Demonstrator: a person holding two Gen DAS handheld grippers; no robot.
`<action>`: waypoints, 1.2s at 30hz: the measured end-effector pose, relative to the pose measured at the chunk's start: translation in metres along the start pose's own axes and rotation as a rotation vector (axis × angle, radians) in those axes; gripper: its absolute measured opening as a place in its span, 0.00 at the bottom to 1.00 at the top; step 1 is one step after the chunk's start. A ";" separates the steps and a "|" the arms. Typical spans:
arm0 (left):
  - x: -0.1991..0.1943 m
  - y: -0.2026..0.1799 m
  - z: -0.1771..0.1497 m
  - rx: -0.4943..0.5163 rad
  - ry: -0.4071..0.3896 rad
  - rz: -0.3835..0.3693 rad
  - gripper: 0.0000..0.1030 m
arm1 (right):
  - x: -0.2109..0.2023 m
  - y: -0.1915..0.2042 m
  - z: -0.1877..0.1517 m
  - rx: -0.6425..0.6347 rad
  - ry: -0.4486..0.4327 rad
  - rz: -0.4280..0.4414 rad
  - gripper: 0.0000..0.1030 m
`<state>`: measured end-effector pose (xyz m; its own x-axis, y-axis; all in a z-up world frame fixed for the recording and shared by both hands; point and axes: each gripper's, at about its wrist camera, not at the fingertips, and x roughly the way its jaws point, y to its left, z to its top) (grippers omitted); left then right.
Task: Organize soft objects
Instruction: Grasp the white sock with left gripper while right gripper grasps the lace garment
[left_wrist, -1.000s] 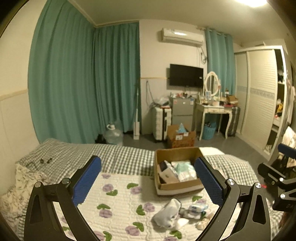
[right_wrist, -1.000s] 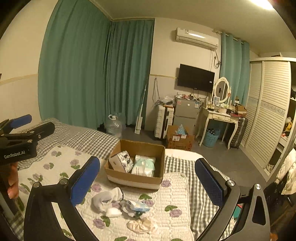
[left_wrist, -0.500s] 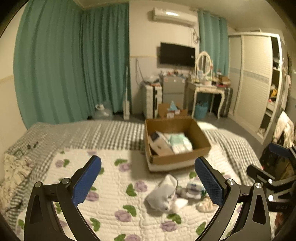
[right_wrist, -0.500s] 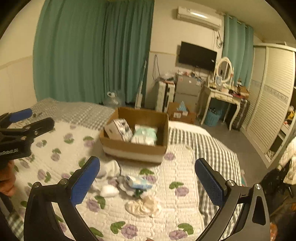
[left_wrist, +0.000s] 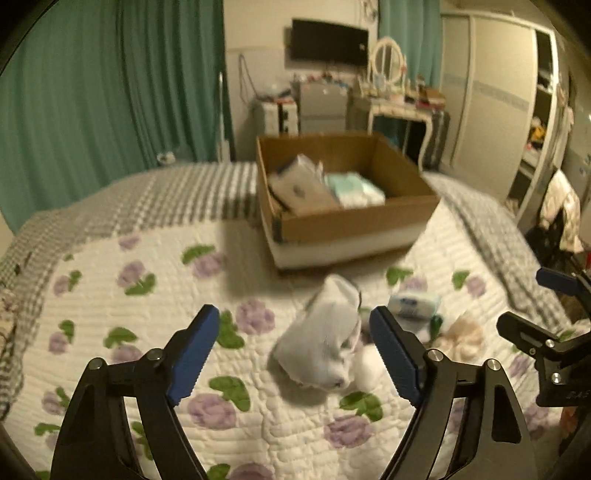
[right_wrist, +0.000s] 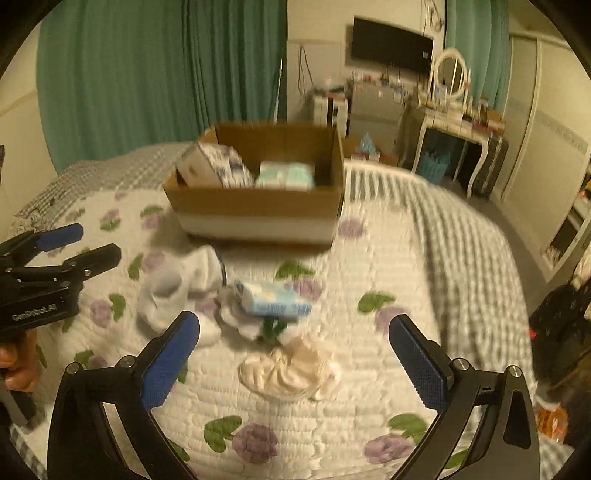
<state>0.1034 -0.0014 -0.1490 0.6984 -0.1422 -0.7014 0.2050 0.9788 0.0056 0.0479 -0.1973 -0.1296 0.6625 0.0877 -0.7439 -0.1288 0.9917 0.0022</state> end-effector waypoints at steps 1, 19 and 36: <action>0.007 0.000 -0.003 0.000 0.019 -0.005 0.81 | 0.008 -0.001 -0.003 0.008 0.016 0.010 1.00; 0.094 -0.010 -0.041 0.020 0.226 -0.095 0.85 | 0.106 -0.032 -0.041 0.151 0.272 0.046 1.00; 0.067 -0.011 -0.043 0.053 0.102 -0.113 0.45 | 0.092 -0.020 -0.046 0.104 0.235 0.066 0.20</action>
<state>0.1184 -0.0156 -0.2261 0.5960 -0.2321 -0.7687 0.3157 0.9480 -0.0414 0.0776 -0.2131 -0.2291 0.4637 0.1403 -0.8748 -0.0816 0.9900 0.1155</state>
